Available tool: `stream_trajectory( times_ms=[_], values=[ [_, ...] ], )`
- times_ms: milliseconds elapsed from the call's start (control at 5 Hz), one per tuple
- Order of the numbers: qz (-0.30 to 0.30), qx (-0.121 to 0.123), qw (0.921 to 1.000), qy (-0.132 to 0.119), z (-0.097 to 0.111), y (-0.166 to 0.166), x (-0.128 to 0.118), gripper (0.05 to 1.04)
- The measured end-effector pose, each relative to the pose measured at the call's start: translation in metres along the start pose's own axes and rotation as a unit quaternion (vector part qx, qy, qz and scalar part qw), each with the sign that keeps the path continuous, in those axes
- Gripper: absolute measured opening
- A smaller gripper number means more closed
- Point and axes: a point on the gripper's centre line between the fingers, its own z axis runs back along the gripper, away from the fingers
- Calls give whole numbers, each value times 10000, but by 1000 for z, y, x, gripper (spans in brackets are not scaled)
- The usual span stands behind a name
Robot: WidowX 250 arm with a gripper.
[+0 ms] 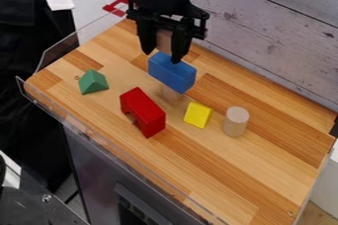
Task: Put the grey cube on top of the rectangular block
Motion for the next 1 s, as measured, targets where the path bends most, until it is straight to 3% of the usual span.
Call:
stream_trajectory(
  times_ms=[400, 800, 1000],
  values=[
    [-63, -31, 9996, 265, -19, -6, 0, 596],
    [-44, -64, 9996, 265, -21, -7, 7, 633],
    [64, -60, 9994, 327, -22, -6, 5, 934]
  ],
)
